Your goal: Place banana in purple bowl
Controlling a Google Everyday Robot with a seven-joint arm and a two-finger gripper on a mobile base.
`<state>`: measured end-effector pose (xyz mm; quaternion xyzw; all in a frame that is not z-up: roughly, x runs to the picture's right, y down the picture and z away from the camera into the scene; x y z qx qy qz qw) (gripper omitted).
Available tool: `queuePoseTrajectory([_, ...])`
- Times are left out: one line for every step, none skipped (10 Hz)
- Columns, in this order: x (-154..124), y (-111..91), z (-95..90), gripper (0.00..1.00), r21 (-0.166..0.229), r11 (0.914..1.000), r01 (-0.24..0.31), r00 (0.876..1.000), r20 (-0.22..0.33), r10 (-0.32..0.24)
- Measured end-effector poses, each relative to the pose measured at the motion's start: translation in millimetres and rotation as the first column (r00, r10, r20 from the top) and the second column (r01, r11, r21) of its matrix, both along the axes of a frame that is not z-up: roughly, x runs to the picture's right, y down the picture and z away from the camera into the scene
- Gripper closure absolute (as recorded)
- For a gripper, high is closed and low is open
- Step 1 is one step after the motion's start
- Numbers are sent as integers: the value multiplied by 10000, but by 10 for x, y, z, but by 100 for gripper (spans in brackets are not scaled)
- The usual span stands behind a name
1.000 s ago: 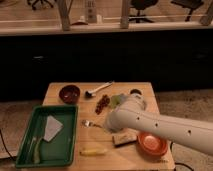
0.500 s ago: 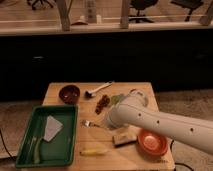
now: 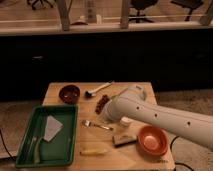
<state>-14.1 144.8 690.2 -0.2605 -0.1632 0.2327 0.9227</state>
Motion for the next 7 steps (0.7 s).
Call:
queuePoseTrajectory([-3, 62, 8, 73, -124, 9998, 165, 9999, 35, -165])
queuePoseTrajectory([14, 144, 39, 64, -256, 9993, 266, 9996, 68, -264])
queuePoseTrajectory([13, 220, 68, 56, -392, 9984, 413, 9990, 155, -408])
queuePoseTrajectory([-8, 324, 87, 43, -620, 9958, 678, 9973, 327, -659])
queuePoseTrajectory([-6, 381, 101, 35, -751, 9940, 793, 9963, 395, -765])
queuePoseTrajectory([4, 462, 128, 25, -947, 9911, 931, 9950, 455, -891])
queuePoseTrajectory([-13, 567, 177, 21, -1154, 9873, 1094, 9932, 535, -1038])
